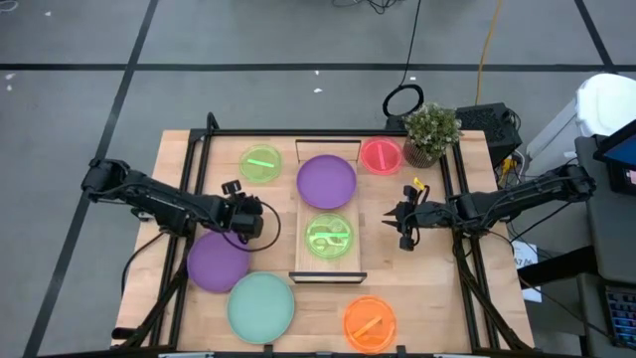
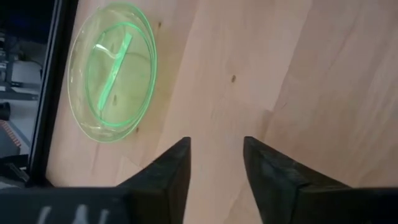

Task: Place and stack plates onto a shelf
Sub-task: Stack the green plate on top of the green plate on the shelf

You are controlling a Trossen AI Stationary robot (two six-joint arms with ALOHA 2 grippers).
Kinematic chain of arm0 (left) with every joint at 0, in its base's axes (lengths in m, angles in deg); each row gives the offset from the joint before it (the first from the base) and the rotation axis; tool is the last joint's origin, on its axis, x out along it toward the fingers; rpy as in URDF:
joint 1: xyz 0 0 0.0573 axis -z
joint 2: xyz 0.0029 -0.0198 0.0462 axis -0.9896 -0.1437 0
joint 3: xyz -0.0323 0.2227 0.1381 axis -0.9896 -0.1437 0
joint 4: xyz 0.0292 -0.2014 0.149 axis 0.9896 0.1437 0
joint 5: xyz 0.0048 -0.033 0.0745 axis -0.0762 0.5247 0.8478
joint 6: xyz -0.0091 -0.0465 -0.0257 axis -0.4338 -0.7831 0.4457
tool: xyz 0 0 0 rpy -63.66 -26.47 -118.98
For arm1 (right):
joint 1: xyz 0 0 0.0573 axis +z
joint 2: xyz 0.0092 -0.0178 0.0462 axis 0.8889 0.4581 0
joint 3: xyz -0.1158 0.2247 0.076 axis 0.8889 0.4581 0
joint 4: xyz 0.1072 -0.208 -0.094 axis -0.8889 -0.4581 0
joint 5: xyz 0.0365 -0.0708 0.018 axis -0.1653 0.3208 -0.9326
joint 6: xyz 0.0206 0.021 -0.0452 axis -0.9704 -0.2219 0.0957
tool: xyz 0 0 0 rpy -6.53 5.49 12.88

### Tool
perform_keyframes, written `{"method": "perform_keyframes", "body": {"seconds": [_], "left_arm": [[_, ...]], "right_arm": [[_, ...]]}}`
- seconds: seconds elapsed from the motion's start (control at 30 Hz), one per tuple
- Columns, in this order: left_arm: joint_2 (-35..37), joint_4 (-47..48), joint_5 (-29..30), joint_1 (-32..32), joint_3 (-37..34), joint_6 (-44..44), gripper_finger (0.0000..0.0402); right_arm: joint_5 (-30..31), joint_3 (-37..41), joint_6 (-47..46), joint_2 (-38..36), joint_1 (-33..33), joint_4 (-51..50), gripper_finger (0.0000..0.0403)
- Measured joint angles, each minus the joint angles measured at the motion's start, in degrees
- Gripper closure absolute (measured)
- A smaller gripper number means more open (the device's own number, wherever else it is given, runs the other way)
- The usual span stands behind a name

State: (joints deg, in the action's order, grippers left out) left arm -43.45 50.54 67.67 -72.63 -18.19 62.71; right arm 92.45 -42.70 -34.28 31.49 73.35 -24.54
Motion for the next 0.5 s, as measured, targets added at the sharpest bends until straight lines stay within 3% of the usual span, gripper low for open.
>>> {"method": "perform_keyframes", "body": {"seconds": [0.17, 0.5], "left_arm": [[0.0, -4.3, 1.3, 0.0, -4.2, 1.4, 0.0218], [0.0, -5.2, 1.5, 0.9, -5.9, 1.6, 0.0215]], "right_arm": [[0.0, 0.0, 0.0, 0.0, 0.0, 0.0, 0.0321], [0.1, 0.0, 1.1, 0.0, 0.0, 0.0, 0.0321]]}}
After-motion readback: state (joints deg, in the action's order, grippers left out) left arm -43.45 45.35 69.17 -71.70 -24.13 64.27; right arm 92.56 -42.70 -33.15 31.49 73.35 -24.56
